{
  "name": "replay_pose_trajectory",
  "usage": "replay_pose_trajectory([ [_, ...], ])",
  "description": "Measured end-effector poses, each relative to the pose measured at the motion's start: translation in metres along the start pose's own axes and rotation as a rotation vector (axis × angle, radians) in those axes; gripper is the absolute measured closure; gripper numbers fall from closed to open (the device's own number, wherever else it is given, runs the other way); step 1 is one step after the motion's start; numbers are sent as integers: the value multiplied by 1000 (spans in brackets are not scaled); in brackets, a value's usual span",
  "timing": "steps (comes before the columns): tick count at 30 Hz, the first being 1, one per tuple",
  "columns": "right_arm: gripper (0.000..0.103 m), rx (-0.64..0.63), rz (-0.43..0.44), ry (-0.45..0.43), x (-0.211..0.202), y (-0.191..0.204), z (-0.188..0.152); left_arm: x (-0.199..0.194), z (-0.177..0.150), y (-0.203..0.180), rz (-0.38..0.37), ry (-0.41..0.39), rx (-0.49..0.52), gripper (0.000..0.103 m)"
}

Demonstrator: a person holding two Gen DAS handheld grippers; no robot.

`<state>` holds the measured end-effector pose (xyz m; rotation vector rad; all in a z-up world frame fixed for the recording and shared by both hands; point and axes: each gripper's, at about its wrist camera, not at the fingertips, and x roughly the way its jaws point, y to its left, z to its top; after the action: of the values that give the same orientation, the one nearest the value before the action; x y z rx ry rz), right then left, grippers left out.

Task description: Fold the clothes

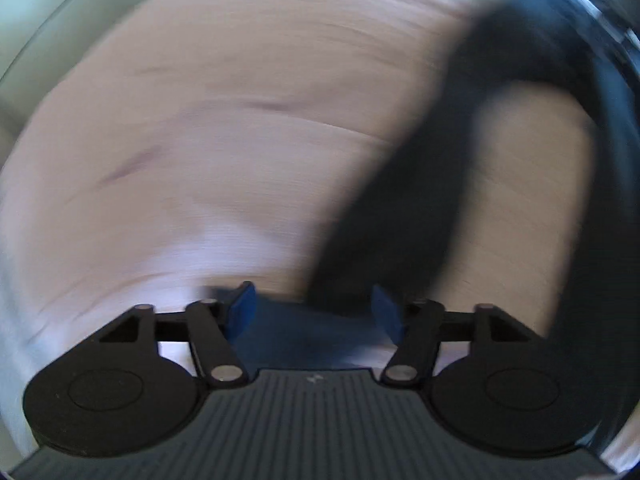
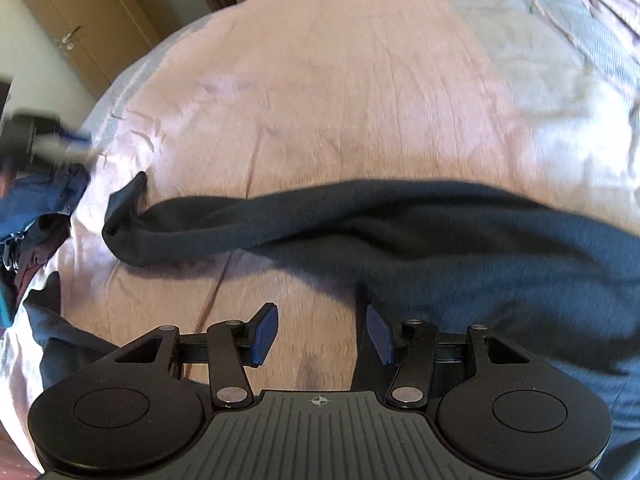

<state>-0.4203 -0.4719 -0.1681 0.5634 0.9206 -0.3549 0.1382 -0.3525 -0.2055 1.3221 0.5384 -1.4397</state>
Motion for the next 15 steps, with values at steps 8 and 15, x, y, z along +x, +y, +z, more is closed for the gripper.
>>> replay_pose_trajectory([
  [8,50,-63,13,40,18,5,2,38,-18,-57,88,77,327,97],
  [15,50,-35,5,-4,2,-1,8,-36,24,110,231,-65,-294,73],
])
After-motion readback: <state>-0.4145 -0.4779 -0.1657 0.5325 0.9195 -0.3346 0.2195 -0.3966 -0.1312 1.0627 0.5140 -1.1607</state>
